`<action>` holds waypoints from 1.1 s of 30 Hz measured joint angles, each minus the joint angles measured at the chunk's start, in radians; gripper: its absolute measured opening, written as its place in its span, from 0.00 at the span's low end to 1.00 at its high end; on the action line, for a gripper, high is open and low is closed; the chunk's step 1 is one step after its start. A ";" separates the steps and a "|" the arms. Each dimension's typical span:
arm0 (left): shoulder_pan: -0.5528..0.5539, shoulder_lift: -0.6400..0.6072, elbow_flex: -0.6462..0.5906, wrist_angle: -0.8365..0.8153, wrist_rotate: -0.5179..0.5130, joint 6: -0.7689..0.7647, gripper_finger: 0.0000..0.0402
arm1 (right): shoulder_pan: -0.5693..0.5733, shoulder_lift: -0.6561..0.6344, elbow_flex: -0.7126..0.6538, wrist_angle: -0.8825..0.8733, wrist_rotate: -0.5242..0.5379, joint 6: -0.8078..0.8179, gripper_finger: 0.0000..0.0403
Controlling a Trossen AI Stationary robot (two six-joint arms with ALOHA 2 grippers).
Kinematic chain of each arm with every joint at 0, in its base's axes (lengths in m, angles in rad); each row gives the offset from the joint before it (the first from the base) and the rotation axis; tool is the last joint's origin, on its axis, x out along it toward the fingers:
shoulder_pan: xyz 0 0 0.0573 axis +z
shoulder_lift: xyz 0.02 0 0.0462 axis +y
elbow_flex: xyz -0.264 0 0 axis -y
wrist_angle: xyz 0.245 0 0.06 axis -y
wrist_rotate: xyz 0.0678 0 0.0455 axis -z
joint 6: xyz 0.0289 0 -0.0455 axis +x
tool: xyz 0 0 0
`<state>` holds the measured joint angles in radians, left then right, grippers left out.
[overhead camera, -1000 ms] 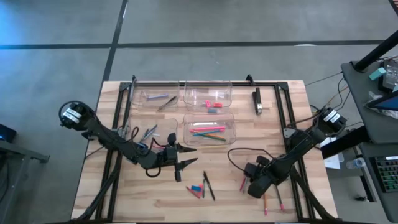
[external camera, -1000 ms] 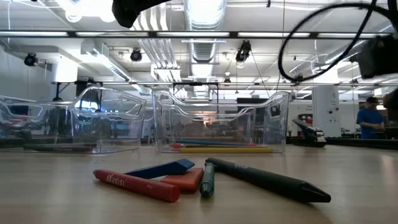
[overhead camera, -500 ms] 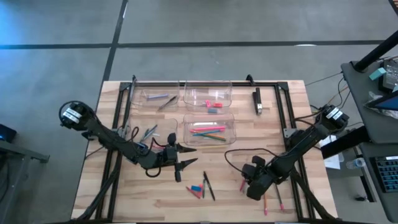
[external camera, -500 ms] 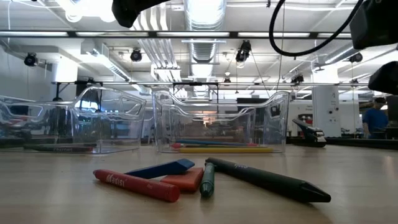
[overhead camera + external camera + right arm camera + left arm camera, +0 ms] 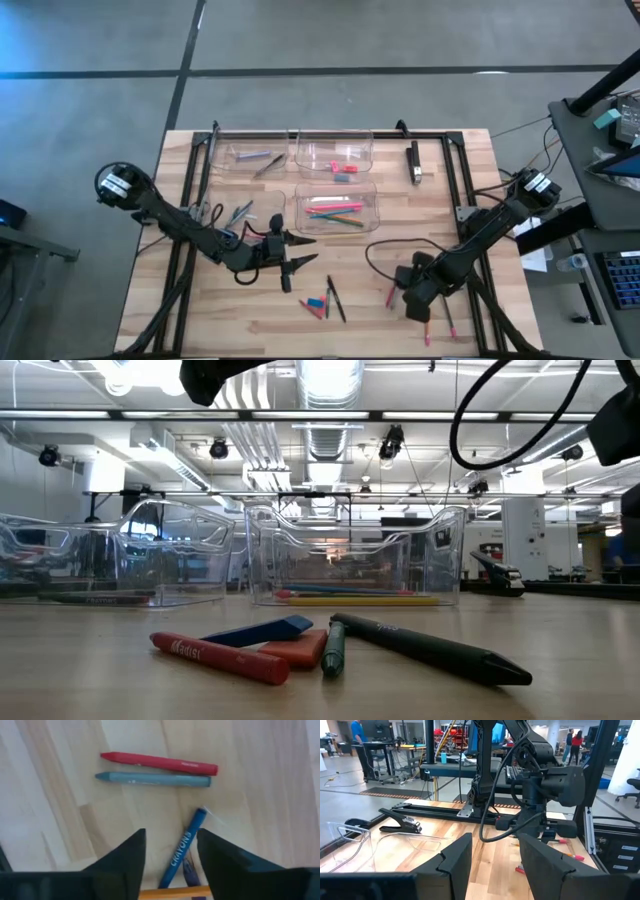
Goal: Sort crayons/erasers/pens/pencils in bins
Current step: Put the blue crayon into the bottom left transparent bin
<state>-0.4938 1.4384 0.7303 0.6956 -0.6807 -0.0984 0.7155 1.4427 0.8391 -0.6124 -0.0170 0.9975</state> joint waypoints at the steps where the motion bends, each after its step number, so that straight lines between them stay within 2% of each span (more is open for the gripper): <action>1: 0.000 0.000 0.000 0.000 0.000 0.000 0.37 | 0.000 0.000 0.000 -0.006 0.000 0.006 0.43; 7: 0.001 0.000 0.000 -0.002 0.000 0.000 0.37 | 0.002 0.022 -0.019 -0.009 0.000 0.058 0.53; 14: 0.001 0.000 0.000 -0.002 0.000 0.000 0.37 | 0.002 0.100 -0.016 -0.008 -0.009 0.038 0.52; 24: 0.001 0.000 -0.001 -0.002 0.000 0.000 0.37 | 0.002 0.157 -0.016 -0.009 -0.014 0.083 0.34; 33: 0.001 0.000 -0.001 -0.001 0.000 0.000 0.37 | 0.002 0.222 0.043 -0.024 -0.027 0.084 0.18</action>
<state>-0.4931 1.4380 0.7296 0.6945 -0.6807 -0.0987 0.7174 1.6652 0.8825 -0.6364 -0.0440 1.0815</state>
